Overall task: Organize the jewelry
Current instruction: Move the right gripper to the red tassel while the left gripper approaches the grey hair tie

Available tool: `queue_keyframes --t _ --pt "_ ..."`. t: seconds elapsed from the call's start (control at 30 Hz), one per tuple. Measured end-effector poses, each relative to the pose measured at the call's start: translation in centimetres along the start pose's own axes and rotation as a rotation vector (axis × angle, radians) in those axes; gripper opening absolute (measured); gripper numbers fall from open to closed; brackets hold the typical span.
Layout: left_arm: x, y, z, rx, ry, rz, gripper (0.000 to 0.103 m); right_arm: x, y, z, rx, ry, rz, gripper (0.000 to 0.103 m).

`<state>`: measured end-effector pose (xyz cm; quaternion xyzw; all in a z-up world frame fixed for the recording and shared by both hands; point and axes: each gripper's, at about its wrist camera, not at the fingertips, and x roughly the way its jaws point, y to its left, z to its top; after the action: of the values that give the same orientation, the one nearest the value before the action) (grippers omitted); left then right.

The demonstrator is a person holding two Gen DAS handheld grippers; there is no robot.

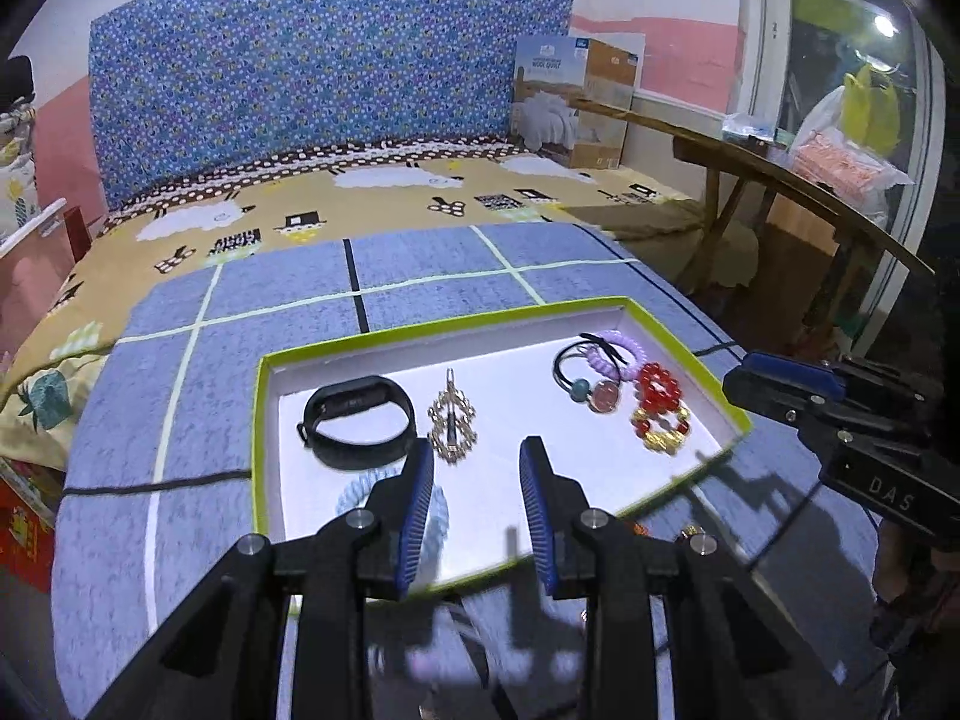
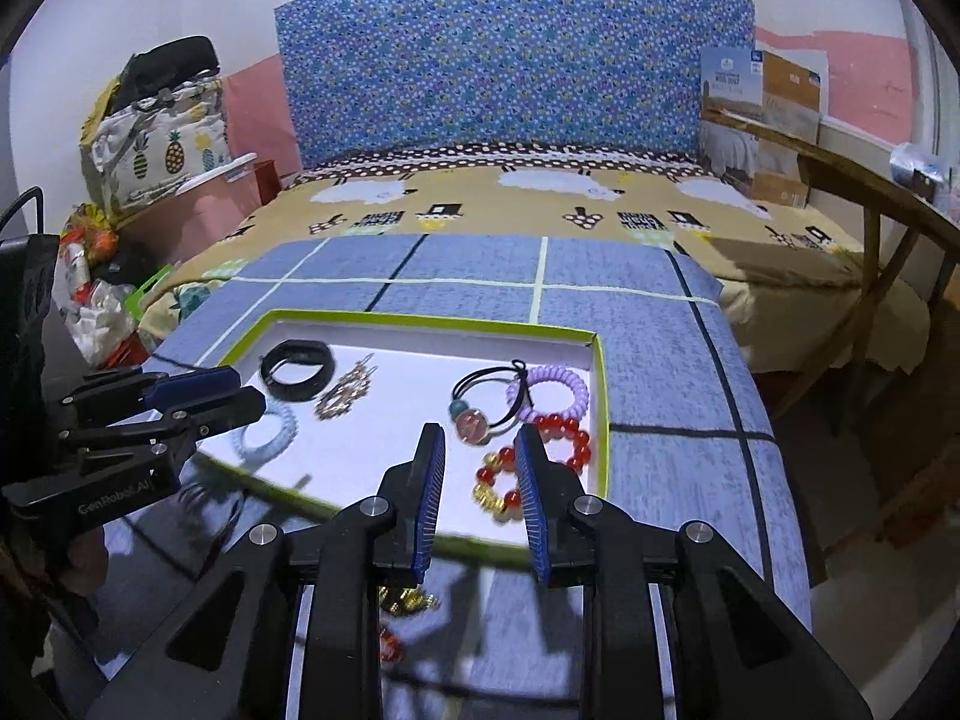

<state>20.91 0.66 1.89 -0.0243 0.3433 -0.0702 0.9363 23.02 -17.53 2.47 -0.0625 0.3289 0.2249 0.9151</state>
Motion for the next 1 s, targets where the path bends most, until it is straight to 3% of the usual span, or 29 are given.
queue_keyframes --t 0.53,1.0 --pt "-5.2 -1.0 -4.4 -0.006 -0.02 0.011 0.031 -5.4 2.8 -3.4 -0.023 -0.039 0.017 0.025" --pt "-8.5 -1.5 -6.1 -0.012 -0.049 0.017 0.031 -8.3 4.8 -4.6 -0.056 -0.066 0.018 0.025"
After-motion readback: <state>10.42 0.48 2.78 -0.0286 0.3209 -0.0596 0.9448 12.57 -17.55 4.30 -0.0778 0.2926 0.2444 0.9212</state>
